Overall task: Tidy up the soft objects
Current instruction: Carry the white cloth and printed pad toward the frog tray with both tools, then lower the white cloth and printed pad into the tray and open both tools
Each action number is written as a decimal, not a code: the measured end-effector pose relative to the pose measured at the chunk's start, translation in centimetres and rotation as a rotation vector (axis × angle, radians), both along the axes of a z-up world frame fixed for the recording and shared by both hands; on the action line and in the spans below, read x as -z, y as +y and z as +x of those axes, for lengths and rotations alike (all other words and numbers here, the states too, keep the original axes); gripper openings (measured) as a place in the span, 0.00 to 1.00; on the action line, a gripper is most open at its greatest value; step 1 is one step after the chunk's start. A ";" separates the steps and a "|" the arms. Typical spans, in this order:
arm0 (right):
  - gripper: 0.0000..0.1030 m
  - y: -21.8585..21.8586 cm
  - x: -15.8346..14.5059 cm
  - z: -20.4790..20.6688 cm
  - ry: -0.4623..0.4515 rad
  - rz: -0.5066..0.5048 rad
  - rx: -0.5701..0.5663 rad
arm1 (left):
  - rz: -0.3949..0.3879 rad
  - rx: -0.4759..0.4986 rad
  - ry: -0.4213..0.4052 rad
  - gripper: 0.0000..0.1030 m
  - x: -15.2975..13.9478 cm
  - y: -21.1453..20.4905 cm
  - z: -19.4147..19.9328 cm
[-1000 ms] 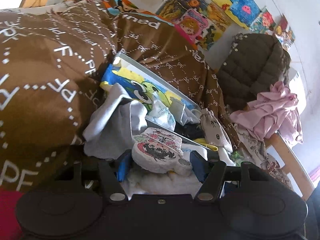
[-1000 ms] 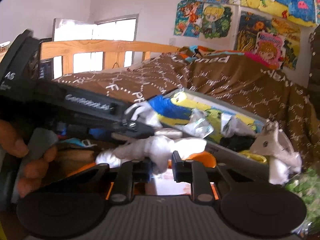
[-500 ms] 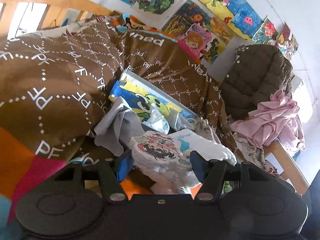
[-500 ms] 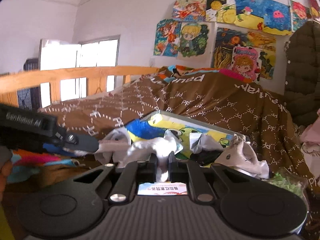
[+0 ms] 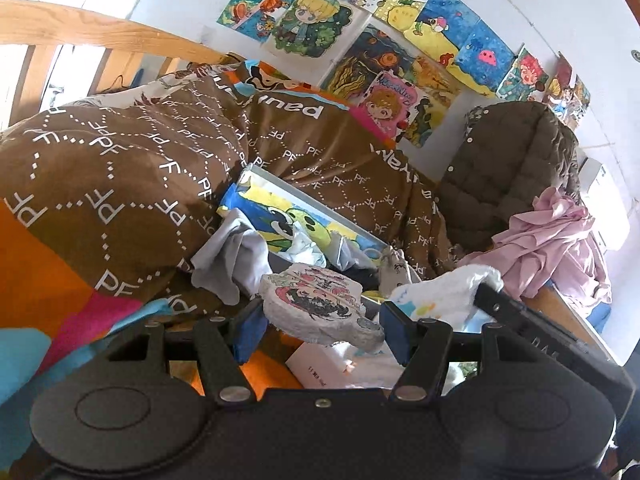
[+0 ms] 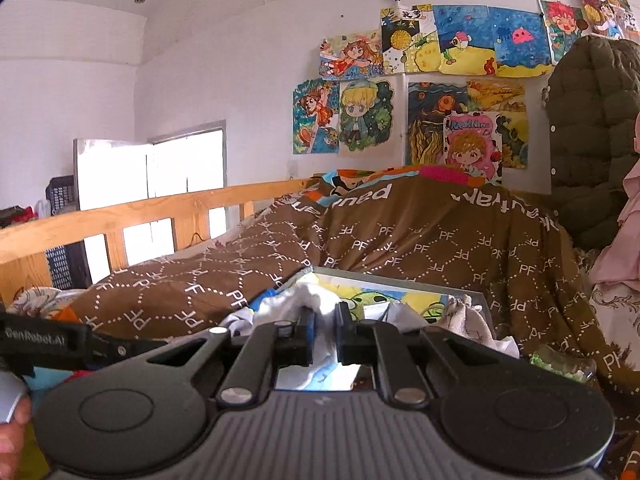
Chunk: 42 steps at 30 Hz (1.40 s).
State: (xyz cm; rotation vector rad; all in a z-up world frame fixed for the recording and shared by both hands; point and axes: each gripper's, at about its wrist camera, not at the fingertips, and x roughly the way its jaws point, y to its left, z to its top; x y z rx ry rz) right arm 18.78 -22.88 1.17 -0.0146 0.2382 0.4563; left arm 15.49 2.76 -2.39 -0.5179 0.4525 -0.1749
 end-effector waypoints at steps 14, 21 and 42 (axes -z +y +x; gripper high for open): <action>0.08 -0.3 -0.2 1.0 -0.003 0.051 -0.033 | 0.005 -0.010 -0.027 0.62 -0.1 -0.1 1.0; 0.08 0.4 -0.8 3.3 -0.034 0.061 -0.083 | 0.048 -0.017 -0.089 0.62 -1.2 0.3 4.1; 0.08 0.2 2.5 19.9 0.023 0.083 -0.033 | 0.082 -0.011 -0.062 0.62 2.8 -1.0 21.8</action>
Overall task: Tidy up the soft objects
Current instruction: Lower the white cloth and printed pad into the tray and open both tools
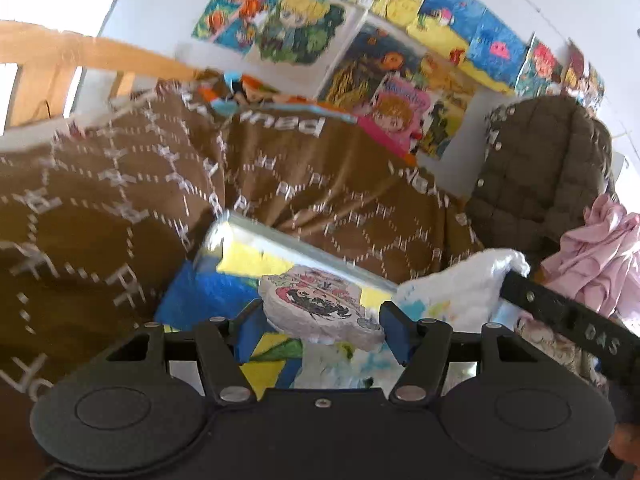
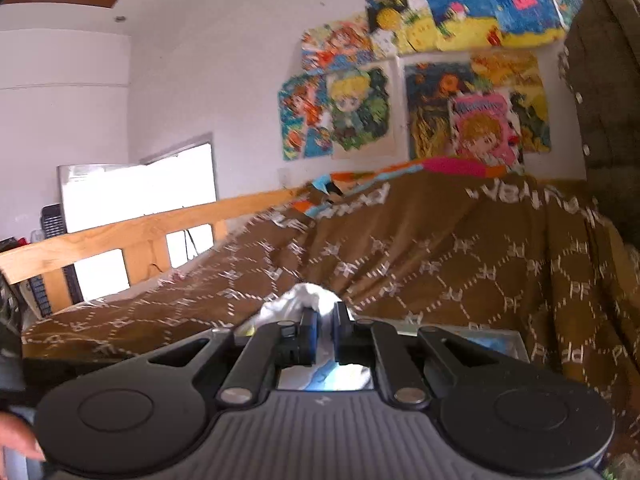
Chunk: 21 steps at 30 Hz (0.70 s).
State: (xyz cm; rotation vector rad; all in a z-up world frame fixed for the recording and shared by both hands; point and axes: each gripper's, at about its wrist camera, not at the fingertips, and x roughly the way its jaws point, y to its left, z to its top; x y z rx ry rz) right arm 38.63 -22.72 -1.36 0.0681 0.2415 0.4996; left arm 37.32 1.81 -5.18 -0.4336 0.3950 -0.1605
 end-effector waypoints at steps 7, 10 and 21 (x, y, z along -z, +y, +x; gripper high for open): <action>0.09 -0.5 1.5 1.5 0.076 -0.049 0.071 | -0.021 -0.006 0.079 0.62 1.9 0.6 1.0; 0.10 -0.6 1.9 2.0 0.098 -0.083 0.109 | -0.028 -0.019 0.099 0.62 2.0 1.0 1.3; 0.19 -0.9 3.0 2.9 0.171 -0.140 0.176 | 0.012 -0.018 0.126 0.62 3.0 0.3 1.3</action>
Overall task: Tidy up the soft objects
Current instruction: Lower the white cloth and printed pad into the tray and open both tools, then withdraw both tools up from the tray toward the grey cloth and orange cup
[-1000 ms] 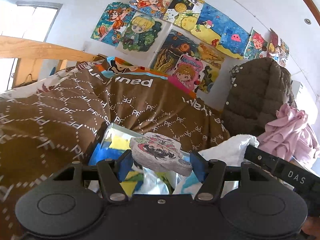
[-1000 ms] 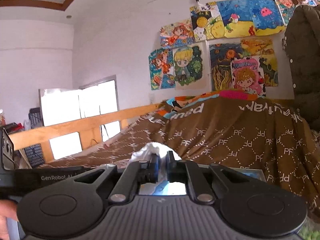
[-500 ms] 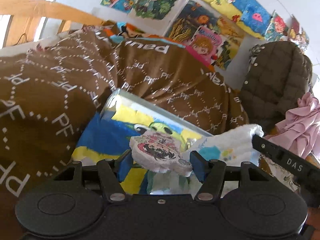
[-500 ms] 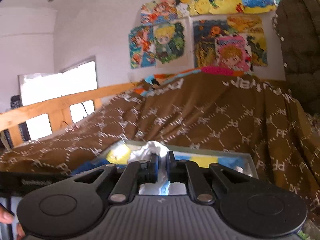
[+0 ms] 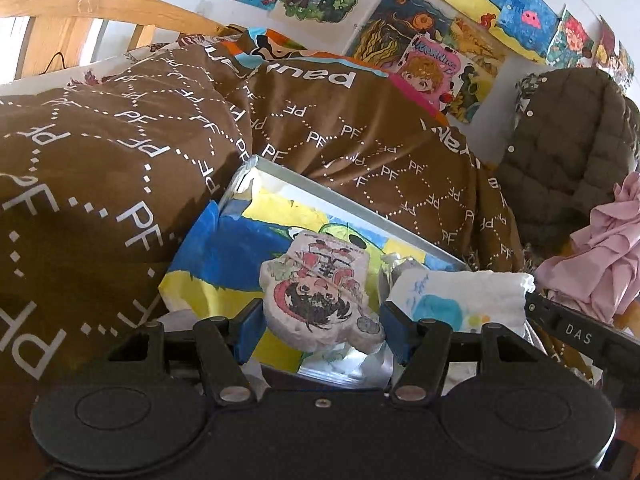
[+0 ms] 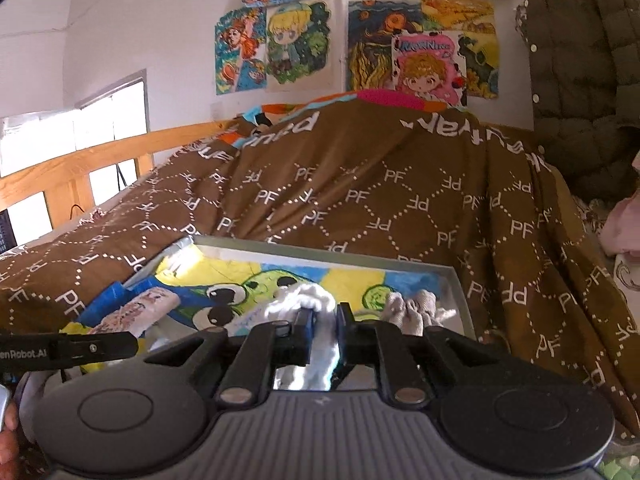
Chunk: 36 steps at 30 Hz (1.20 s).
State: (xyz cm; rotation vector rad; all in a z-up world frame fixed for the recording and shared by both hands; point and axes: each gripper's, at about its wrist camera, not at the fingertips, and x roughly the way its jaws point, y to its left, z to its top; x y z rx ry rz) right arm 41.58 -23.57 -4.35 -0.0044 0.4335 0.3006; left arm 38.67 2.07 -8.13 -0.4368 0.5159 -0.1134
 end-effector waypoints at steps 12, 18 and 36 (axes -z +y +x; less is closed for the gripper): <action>0.56 -0.7 0.4 0.3 0.042 0.006 0.040 | 0.015 -0.013 -0.004 0.63 0.2 -0.4 -0.1; 0.70 -0.8 0.5 0.4 0.044 0.007 0.051 | 0.005 -0.019 -0.004 0.64 0.2 -0.4 -0.2; 1.00 -2.3 -1.1 -1.7 0.053 0.005 0.117 | 0.059 -0.028 -0.033 0.93 -1.7 -2.3 -2.4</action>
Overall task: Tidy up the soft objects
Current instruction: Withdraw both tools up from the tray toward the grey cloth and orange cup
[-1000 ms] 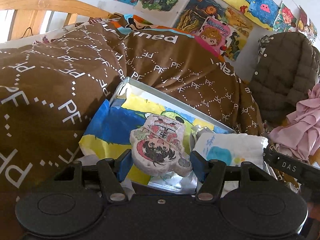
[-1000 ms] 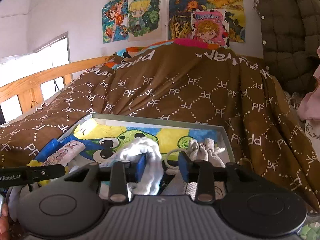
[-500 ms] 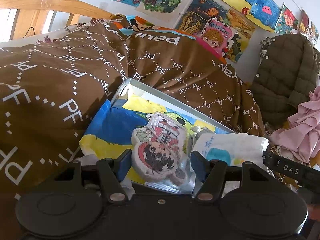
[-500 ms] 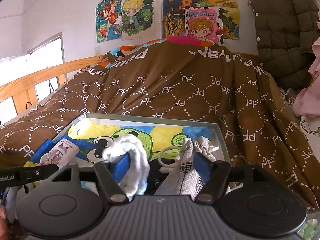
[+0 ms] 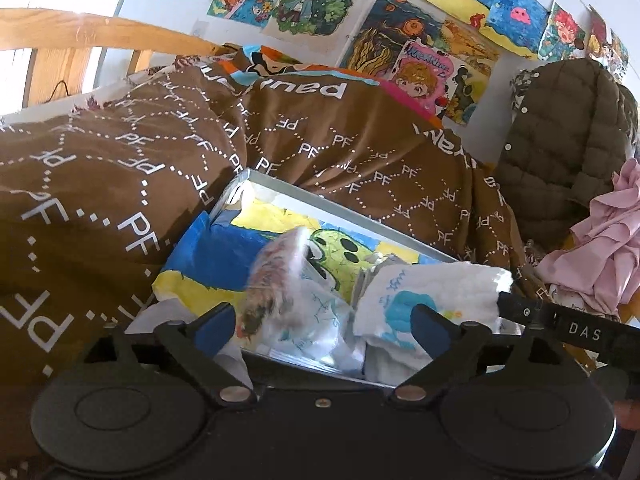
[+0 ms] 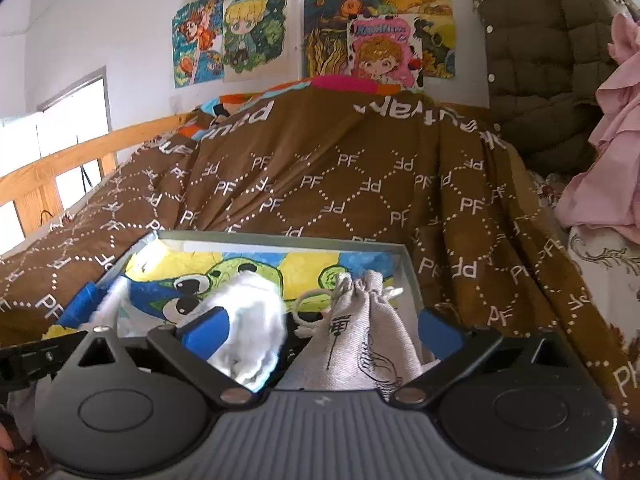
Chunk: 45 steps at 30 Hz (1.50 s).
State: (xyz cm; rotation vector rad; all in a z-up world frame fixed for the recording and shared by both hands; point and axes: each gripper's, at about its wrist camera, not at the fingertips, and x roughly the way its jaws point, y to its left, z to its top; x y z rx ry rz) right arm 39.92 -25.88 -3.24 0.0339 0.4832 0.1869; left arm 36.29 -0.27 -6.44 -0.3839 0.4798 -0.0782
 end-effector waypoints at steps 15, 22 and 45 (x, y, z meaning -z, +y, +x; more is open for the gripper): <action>1.00 -1.9 -5.1 -6.7 -0.165 0.119 -0.001 | 0.074 -0.049 -0.117 0.99 -5.5 -0.7 -5.9; 1.00 -2.1 -6.6 -11.1 -0.204 0.163 -0.024 | 0.127 -0.045 -0.186 0.99 -8.2 -1.3 -10.4; 1.00 0.4 -6.5 -24.2 -0.188 0.155 -0.152 | 0.173 -0.152 -0.115 0.99 -8.5 0.6 -24.6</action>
